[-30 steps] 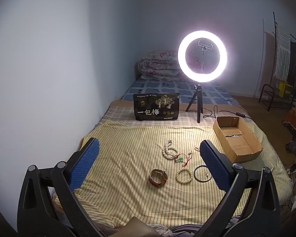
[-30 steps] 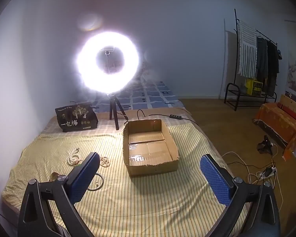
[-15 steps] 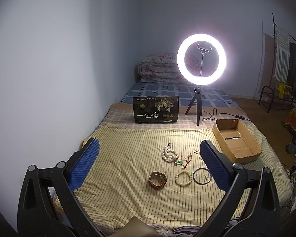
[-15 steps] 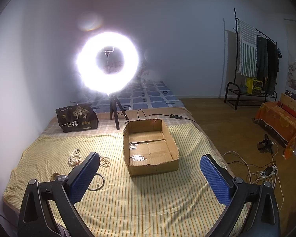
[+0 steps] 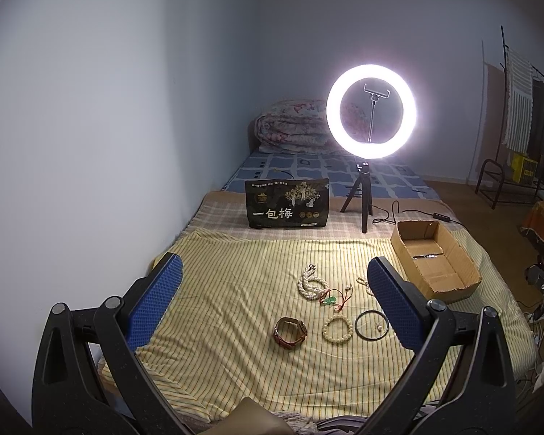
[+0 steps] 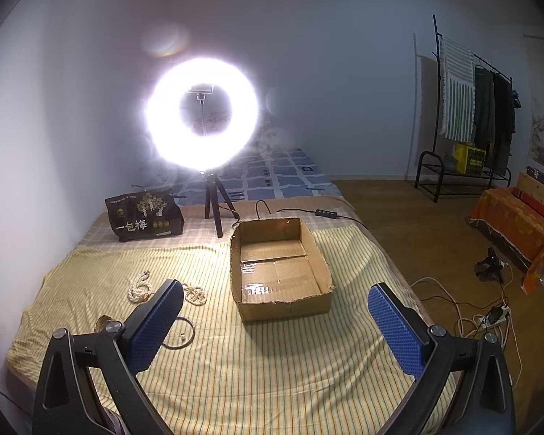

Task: Organize jewelry

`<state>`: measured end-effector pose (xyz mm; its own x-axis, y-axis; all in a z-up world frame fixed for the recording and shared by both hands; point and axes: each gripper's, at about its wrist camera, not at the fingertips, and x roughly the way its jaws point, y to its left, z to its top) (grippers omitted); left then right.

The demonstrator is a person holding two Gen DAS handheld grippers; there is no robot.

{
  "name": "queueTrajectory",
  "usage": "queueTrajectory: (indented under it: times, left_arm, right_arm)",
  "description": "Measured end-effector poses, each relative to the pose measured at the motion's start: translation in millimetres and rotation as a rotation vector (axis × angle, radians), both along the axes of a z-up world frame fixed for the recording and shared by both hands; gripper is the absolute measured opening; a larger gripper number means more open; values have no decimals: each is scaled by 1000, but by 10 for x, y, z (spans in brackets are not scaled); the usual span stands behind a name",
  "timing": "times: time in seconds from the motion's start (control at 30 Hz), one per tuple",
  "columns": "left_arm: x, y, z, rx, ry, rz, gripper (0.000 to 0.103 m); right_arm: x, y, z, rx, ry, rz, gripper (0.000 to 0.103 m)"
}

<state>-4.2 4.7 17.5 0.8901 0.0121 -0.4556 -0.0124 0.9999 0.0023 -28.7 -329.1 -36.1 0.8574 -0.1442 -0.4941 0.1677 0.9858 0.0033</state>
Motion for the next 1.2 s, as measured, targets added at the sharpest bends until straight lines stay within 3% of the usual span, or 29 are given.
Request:
queueTrajectory:
  times: [1.2]
  left_arm:
    - [-8,8,24,-2,-4,3,103]
  right_arm:
    - [47,72,1,-3,11,20,103]
